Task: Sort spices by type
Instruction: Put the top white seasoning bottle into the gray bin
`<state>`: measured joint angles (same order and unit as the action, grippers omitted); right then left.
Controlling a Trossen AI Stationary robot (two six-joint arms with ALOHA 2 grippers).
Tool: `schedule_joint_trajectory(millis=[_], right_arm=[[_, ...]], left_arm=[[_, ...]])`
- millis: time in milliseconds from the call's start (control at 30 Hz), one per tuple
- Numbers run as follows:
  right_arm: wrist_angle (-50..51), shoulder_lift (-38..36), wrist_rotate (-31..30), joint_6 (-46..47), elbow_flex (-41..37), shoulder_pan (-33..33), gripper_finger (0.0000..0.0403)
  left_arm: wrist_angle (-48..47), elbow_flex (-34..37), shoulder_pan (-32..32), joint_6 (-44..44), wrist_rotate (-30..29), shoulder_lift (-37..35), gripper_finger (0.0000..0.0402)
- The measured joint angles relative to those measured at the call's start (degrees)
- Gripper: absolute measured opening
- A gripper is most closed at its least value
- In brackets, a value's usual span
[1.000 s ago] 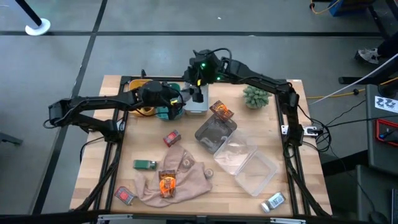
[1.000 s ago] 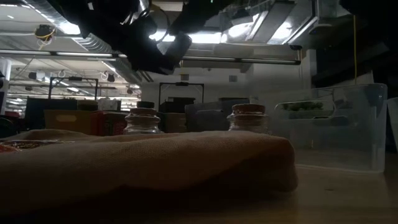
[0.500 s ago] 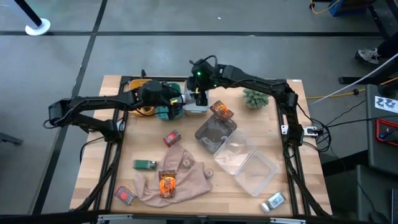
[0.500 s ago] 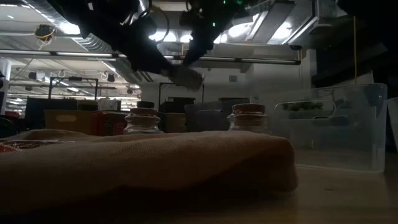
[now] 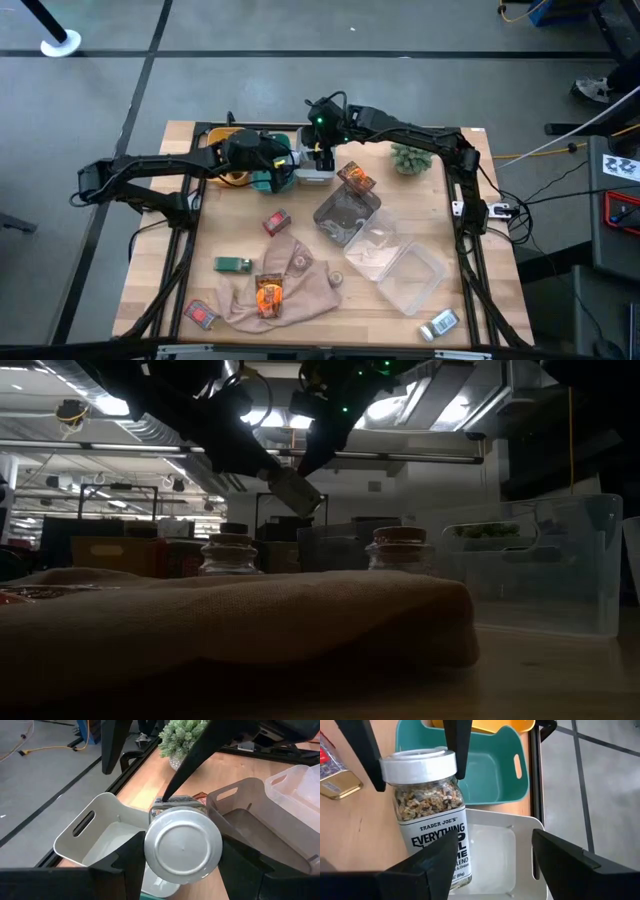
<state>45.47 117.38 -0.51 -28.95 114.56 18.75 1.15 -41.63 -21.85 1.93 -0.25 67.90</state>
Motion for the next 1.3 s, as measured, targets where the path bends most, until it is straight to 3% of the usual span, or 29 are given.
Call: schedule_joint_trajectory(millis=[367,567,733,967,1300], right_arm=[[-0.5,0.2,-0.2,0.0,-0.2,0.0,0.0255],[2.7,-1.9,-6.3,0.1,4.9,0.0,0.0255],[7.1,-5.3,-6.5,0.3,9.3,0.0,0.0255],[11.9,-12.4,-6.5,4.4,12.2,0.0,0.0255],[21.0,-21.1,-6.0,12.5,12.3,0.0,0.0255]], left_arm=[[3.1,0.0,0.0,0.0,-0.1,0.0,0.019],[6.6,-0.1,0.0,0.0,0.1,0.1,0.019],[7.1,-1.7,0.0,0.0,-0.2,0.1,0.019],[5.1,-8.3,-1.1,0.9,-0.5,4.7,0.019],[-13.6,-24.7,-7.8,2.2,-0.6,20.9,0.019]])
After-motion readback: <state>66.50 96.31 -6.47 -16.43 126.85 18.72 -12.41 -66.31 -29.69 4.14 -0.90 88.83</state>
